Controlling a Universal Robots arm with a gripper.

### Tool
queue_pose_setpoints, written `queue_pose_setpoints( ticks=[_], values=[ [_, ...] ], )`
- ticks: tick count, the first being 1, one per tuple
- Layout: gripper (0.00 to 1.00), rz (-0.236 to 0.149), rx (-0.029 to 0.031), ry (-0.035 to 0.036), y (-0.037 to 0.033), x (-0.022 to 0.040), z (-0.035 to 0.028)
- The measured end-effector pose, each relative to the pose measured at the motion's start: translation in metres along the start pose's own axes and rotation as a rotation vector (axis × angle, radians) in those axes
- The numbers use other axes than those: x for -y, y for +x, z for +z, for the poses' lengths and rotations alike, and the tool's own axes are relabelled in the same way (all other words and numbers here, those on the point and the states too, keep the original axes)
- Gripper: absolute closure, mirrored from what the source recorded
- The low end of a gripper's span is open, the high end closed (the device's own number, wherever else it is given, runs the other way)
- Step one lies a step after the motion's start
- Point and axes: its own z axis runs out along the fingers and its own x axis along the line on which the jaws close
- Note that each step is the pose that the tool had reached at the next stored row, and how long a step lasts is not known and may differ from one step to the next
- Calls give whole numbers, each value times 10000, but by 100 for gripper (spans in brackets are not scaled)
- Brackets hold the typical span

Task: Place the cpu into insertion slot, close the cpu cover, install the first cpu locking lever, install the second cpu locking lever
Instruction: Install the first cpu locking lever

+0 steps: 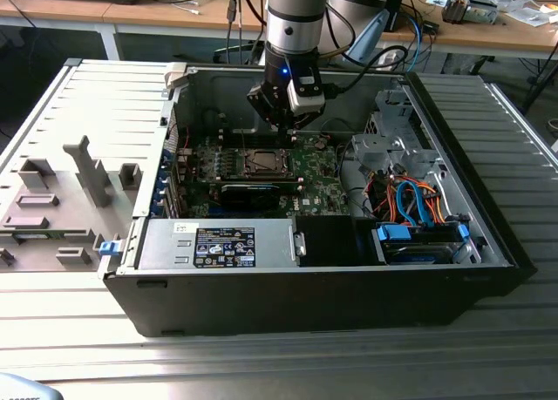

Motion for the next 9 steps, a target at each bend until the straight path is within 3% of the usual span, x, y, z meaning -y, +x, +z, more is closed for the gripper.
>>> queue_pose_setpoints(
  ticks=[9],
  values=[
    [89,-179,4,-1,0,0,0]
  ],
)
